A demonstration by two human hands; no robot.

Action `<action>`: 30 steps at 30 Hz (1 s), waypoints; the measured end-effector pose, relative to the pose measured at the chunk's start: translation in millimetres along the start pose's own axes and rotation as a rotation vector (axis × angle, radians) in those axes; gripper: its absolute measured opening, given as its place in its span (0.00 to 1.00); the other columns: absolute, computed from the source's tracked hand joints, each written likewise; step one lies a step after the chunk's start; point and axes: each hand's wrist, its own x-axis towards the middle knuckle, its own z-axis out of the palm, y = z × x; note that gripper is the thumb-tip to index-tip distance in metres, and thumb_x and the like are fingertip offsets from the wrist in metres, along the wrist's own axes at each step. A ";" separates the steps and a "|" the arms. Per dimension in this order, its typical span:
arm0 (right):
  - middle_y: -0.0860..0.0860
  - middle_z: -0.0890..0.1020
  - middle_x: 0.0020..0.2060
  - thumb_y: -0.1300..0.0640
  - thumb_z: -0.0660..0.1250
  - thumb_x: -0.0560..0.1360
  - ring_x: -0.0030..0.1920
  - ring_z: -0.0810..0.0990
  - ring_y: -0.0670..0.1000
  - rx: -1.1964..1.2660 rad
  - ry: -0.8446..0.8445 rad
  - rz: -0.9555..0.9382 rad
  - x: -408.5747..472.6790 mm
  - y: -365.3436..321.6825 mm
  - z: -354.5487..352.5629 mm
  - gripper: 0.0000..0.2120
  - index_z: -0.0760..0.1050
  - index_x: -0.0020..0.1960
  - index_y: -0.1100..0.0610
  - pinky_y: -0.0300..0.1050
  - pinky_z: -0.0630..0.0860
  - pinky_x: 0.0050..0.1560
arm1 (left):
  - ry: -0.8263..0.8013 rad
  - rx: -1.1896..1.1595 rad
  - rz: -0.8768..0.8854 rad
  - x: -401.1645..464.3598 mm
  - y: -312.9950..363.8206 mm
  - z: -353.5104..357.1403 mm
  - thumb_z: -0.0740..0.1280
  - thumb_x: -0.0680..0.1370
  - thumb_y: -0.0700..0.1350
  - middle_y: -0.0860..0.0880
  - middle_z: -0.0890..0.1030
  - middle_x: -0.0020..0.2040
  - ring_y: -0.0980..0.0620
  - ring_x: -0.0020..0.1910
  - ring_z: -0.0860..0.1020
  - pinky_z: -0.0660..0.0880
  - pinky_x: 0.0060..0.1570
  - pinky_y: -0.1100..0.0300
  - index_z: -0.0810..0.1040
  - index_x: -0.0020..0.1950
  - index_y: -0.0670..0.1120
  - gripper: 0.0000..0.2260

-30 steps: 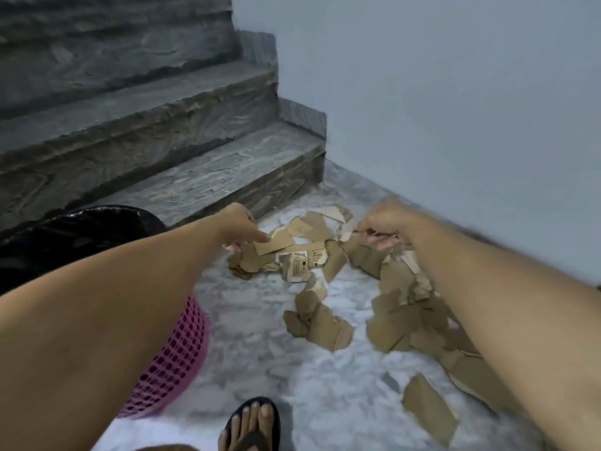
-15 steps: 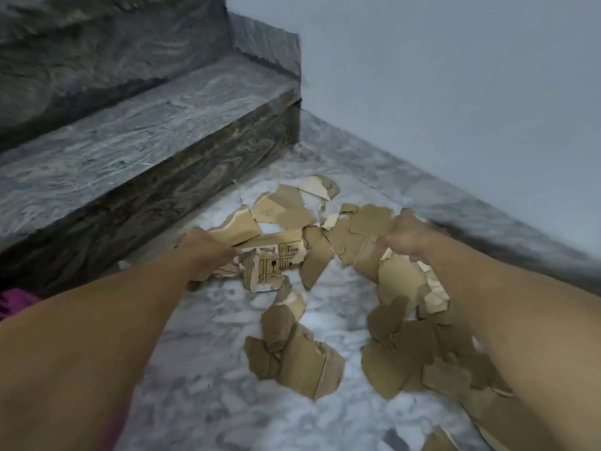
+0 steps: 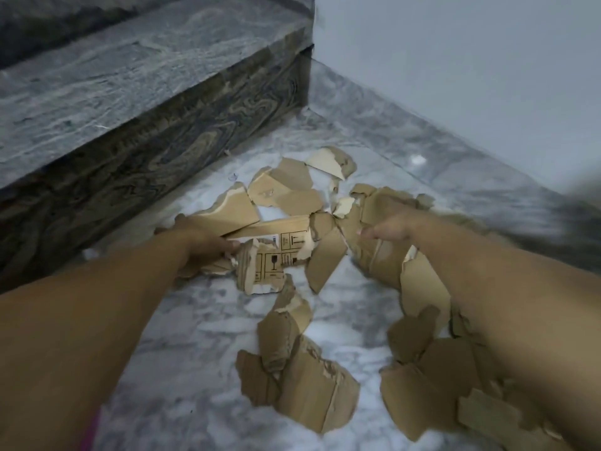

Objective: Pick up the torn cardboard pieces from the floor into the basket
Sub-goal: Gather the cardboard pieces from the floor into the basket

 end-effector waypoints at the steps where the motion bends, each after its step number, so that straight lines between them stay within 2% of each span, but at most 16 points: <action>1: 0.57 0.59 0.77 0.43 0.70 0.74 0.76 0.58 0.60 -0.042 -0.001 -0.017 -0.6 -5.2 5.5 0.45 0.49 0.79 0.58 0.49 0.61 0.72 | -0.008 -0.025 -0.024 -4.9 5.3 1.4 0.78 0.62 0.61 0.39 0.56 0.76 0.37 0.76 0.53 0.60 0.72 0.43 0.55 0.77 0.43 0.53; 3: 0.57 0.60 0.77 0.43 0.69 0.74 0.77 0.54 0.61 -0.111 0.001 -0.056 0.8 -12.9 19.5 0.43 0.50 0.79 0.56 0.53 0.60 0.73 | -0.024 -0.075 -0.071 -11.9 11.5 7.8 0.81 0.59 0.59 0.40 0.47 0.77 0.37 0.76 0.47 0.58 0.72 0.41 0.50 0.77 0.46 0.57; 4: 0.56 0.60 0.76 0.44 0.69 0.74 0.77 0.53 0.62 -0.137 -0.012 -0.063 1.1 -15.9 25.4 0.42 0.50 0.79 0.55 0.55 0.60 0.73 | -0.022 -0.074 -0.049 -12.4 13.1 13.0 0.81 0.58 0.58 0.40 0.46 0.77 0.37 0.76 0.48 0.59 0.72 0.41 0.51 0.76 0.48 0.57; 7: 0.54 0.63 0.75 0.45 0.69 0.73 0.74 0.61 0.61 -0.211 -0.004 -0.081 -2.2 -18.0 33.8 0.41 0.52 0.79 0.52 0.57 0.63 0.71 | 0.001 -0.074 -0.009 -10.7 11.6 28.9 0.82 0.56 0.57 0.40 0.57 0.70 0.39 0.71 0.58 0.66 0.65 0.44 0.56 0.69 0.47 0.51; 9: 0.54 0.65 0.74 0.42 0.71 0.69 0.72 0.65 0.60 -0.155 0.083 -0.051 -5.1 -12.5 27.8 0.41 0.57 0.77 0.49 0.55 0.66 0.69 | 0.044 -0.101 0.026 -15.1 9.9 34.2 0.82 0.55 0.58 0.40 0.64 0.66 0.40 0.67 0.62 0.69 0.62 0.47 0.58 0.65 0.46 0.49; 12: 0.59 0.63 0.71 0.38 0.70 0.67 0.72 0.61 0.64 0.043 0.342 0.183 -8.6 6.3 15.7 0.39 0.62 0.74 0.50 0.59 0.65 0.67 | 0.050 -0.188 0.007 -15.7 8.5 36.5 0.81 0.50 0.64 0.41 0.68 0.66 0.40 0.67 0.65 0.70 0.63 0.45 0.60 0.67 0.45 0.54; 13: 0.60 0.62 0.72 0.36 0.69 0.67 0.73 0.59 0.65 0.068 0.367 0.259 -7.3 16.0 12.7 0.41 0.61 0.74 0.50 0.61 0.63 0.68 | 0.047 -0.221 -0.004 -15.4 9.2 36.4 0.80 0.48 0.65 0.41 0.69 0.66 0.40 0.68 0.66 0.70 0.64 0.45 0.60 0.68 0.44 0.56; 15: 0.62 0.59 0.74 0.31 0.68 0.65 0.73 0.58 0.66 0.124 0.315 0.360 -5.6 31.9 9.0 0.47 0.57 0.76 0.53 0.61 0.61 0.68 | 0.047 -0.330 -0.017 -11.7 9.3 37.4 0.80 0.44 0.66 0.42 0.73 0.65 0.40 0.65 0.70 0.73 0.62 0.45 0.65 0.68 0.43 0.58; 17: 0.62 0.59 0.74 0.27 0.67 0.61 0.73 0.59 0.66 0.151 0.252 0.402 -4.4 41.4 11.2 0.54 0.55 0.77 0.55 0.59 0.63 0.68 | 0.043 -0.426 -0.003 -12.5 11.5 37.2 0.82 0.48 0.62 0.43 0.77 0.62 0.42 0.61 0.75 0.76 0.59 0.47 0.72 0.65 0.41 0.51; 20: 0.63 0.60 0.73 0.30 0.72 0.61 0.72 0.60 0.65 0.211 0.251 0.405 -6.5 37.9 15.5 0.55 0.54 0.76 0.59 0.56 0.64 0.68 | 0.026 -0.463 0.039 -12.9 14.4 38.9 0.83 0.55 0.54 0.43 0.80 0.56 0.43 0.54 0.78 0.78 0.51 0.52 0.77 0.59 0.40 0.38; 23: 0.60 0.67 0.71 0.31 0.75 0.53 0.69 0.68 0.63 0.307 0.190 0.351 -6.3 31.5 15.9 0.61 0.57 0.75 0.60 0.55 0.70 0.66 | 0.024 -0.457 0.088 -16.2 15.8 40.7 0.83 0.55 0.53 0.44 0.81 0.52 0.44 0.52 0.79 0.78 0.51 0.53 0.80 0.56 0.42 0.33; 27: 0.57 0.72 0.69 0.35 0.76 0.59 0.68 0.71 0.60 0.522 0.139 0.259 -5.0 19.3 18.2 0.50 0.65 0.72 0.59 0.53 0.70 0.65 | -0.003 -0.504 0.097 -16.2 13.4 37.5 0.84 0.52 0.51 0.45 0.83 0.50 0.45 0.49 0.81 0.80 0.52 0.51 0.81 0.53 0.42 0.33; 30: 0.58 0.73 0.67 0.29 0.72 0.52 0.65 0.72 0.59 0.516 0.197 0.267 -2.2 3.2 26.3 0.51 0.70 0.68 0.56 0.55 0.72 0.64 | -0.042 -0.570 0.073 -14.1 9.9 34.9 0.85 0.53 0.46 0.44 0.82 0.52 0.43 0.50 0.81 0.80 0.53 0.49 0.80 0.55 0.41 0.33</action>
